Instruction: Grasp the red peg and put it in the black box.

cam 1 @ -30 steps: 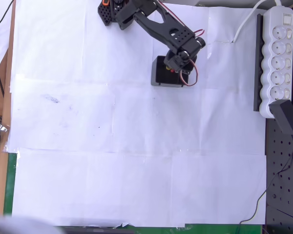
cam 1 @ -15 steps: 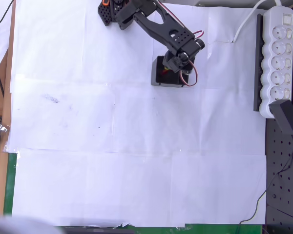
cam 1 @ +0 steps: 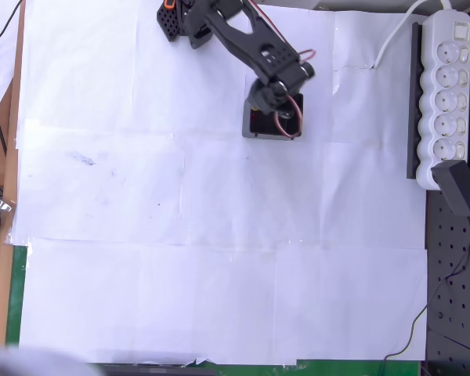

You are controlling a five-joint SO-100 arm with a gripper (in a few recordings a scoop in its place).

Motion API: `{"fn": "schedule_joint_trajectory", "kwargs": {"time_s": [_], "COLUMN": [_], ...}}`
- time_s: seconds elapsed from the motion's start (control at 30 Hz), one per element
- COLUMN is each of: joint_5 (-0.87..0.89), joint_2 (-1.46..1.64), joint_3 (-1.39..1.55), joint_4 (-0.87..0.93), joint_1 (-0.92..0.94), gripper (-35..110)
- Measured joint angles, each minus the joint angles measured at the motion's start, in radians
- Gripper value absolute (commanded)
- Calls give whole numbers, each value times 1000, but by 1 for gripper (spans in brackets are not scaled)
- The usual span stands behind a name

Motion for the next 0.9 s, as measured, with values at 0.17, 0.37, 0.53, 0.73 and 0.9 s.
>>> {"fn": "schedule_joint_trajectory", "kwargs": {"time_s": [0.17, 0.37, 0.53, 0.73, 0.9], "joint_5": [-236, -535, -680, -695, -695], "joint_2": [-275, -552, -792, -1031, -1200], "joint_3": [-249, -641, -1085, -1430, -1628], "joint_4": [-227, -575, -925, -1023, -1094], "joint_1": [144, 285, 360, 402, 436], "gripper": [0, 0, 0, 0, 0]}}
